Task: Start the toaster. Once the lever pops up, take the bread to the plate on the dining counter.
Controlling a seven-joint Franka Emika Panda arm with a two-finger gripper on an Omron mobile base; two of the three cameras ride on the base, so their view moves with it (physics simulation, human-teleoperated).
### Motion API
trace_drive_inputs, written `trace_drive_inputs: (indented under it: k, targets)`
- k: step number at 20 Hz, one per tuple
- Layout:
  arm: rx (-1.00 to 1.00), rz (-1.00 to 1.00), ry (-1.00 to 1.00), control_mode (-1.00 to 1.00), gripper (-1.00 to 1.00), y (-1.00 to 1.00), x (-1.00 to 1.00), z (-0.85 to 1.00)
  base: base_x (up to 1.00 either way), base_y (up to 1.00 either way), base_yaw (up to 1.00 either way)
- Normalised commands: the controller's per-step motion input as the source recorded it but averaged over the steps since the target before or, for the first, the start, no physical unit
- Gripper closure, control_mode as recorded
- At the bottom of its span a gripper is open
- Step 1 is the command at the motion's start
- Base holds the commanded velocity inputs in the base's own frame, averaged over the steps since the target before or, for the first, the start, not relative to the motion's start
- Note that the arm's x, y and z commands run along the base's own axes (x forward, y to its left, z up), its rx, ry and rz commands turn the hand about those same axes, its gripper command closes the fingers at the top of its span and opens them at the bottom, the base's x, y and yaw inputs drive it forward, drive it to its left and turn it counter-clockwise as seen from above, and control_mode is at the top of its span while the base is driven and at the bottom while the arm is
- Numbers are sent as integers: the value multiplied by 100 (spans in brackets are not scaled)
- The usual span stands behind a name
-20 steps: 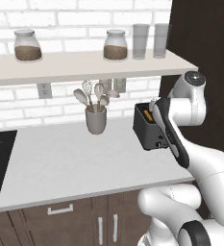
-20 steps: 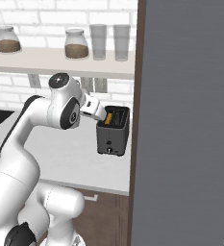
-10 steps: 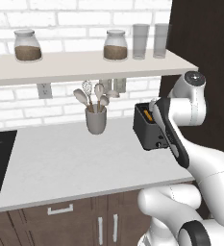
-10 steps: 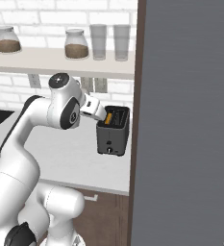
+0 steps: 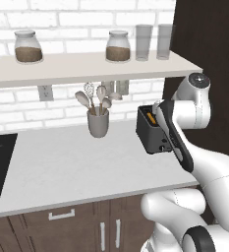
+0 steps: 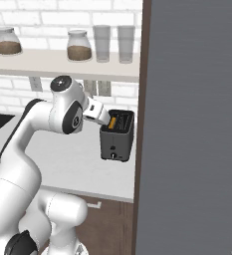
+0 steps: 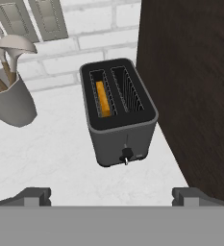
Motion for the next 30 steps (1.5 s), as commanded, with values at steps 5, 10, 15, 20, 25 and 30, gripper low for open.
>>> trace_drive_inputs:
  k: [5,10,15,20,25,30]
  targets:
    - [0,0,0,-100,-100,0,0,0,0,0,0]
    - [0,0,0,-100,-100,0,0,0,0,0,0]
    - [0,0,0,-100,-100,0,0,0,0,0,0]
    - [0,0,0,-100,-100,0,0,0,0,0,0]
    - [0,0,0,-100,-100,0,0,0,0,0,0]
    - [0,0,0,-100,-100,0,0,0,0,0,0]
